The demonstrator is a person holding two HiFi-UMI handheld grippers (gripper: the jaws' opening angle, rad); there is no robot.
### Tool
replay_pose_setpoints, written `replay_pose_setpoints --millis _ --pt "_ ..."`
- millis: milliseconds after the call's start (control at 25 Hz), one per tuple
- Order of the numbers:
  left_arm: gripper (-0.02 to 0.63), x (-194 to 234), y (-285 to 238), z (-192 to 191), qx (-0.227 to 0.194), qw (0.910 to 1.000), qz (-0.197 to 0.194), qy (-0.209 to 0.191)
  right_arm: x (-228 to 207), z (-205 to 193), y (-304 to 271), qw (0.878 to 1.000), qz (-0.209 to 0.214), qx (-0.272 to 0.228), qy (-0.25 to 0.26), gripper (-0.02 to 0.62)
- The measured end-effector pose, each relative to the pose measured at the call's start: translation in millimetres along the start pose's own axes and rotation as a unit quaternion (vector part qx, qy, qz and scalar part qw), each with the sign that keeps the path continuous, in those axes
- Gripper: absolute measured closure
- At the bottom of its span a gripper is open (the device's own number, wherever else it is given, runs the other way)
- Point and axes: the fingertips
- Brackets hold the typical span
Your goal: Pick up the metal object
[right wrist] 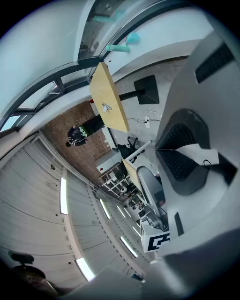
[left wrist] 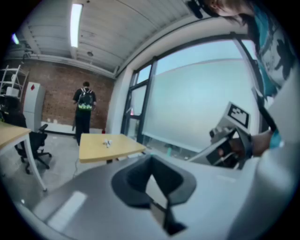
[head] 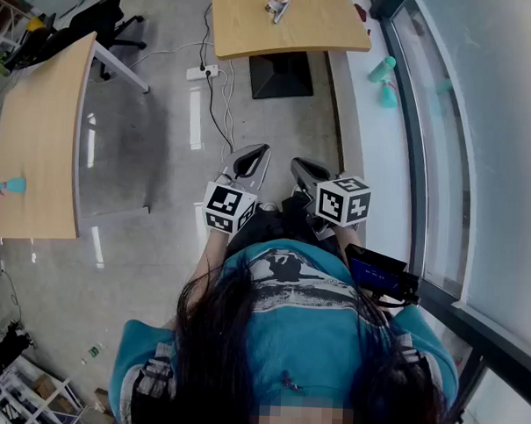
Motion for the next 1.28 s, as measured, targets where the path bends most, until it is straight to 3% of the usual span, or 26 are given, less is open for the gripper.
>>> replay_pose_setpoints --millis 280,520,760,960,1280 --pt "0.603 16.7 -14.9 4.6 -0.002 0.9999 0.007 0.007 -7.3 10.5 -13.8 1.000 0.007 0.011 0.009 0.583" --pt "0.603 66.6 -67.1 13.1 0.008 0.9993 0.036 0.003 -47.3 57.7 -62.1 0.999 0.033 0.022 0.018 0.583" --pt "0.603 115.6 -116.7 45.4 -0.008 0.9969 0.076 0.015 -79.7 126.6 -93.0 0.997 0.059 0.022 0.044 0.583" --pt "0.603 134.4 -173.9 64.5 0.000 0.9966 0.082 0.006 -122.1 175.9 -108.6 0.996 0.071 0.017 0.042 0.583" --pt "0.603 153.7 -225.5 72.6 0.019 0.9949 0.099 -0.003 -172.1 210.5 -128.3 0.996 0.082 0.019 0.022 0.583"
Point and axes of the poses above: the fingertips, and each gripper's own axes: y backward along the fingers, x to its left, z out of its top, and after that the axes turned 5 degrees about -z, right-handed
